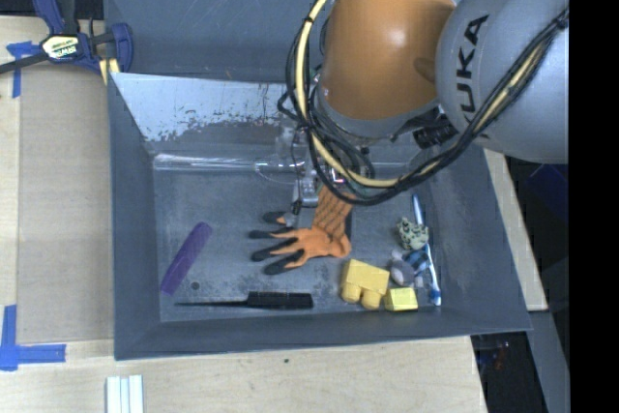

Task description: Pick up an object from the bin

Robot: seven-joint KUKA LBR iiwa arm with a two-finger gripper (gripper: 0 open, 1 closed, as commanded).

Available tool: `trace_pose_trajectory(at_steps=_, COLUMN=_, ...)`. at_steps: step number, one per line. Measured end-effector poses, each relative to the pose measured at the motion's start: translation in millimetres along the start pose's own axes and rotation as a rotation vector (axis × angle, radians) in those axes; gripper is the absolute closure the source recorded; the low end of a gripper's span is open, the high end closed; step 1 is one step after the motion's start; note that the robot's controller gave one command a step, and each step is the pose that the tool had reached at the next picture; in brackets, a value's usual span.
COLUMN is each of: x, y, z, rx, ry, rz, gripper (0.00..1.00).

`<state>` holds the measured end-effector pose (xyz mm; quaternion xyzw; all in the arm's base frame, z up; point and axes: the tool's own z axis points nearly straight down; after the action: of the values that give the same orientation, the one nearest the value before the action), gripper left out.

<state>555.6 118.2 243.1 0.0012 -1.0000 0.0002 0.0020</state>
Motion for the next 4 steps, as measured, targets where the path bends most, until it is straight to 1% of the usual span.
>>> trace_pose_trajectory(at_steps=1, x=-1.6, y=-0.5, z=-3.8, rx=-0.001, ry=-0.008, rz=0.002, gripper=0.00)
trace_pose_trajectory(at_steps=2, x=-11.2, y=-25.7, z=56.9, rx=-0.001, ry=-0.013, rz=-0.072, gripper=0.00)
trace_pose_trajectory(at_steps=3, x=-0.8, y=-91.8, z=82.9, rx=0.001, ry=-0.014, rz=-0.070, gripper=0.00)
trace_pose_trajectory(at_steps=4, x=-7.4, y=-100.7, z=140.5, rx=-0.001, ry=-0.010, rz=-0.296, gripper=0.00)
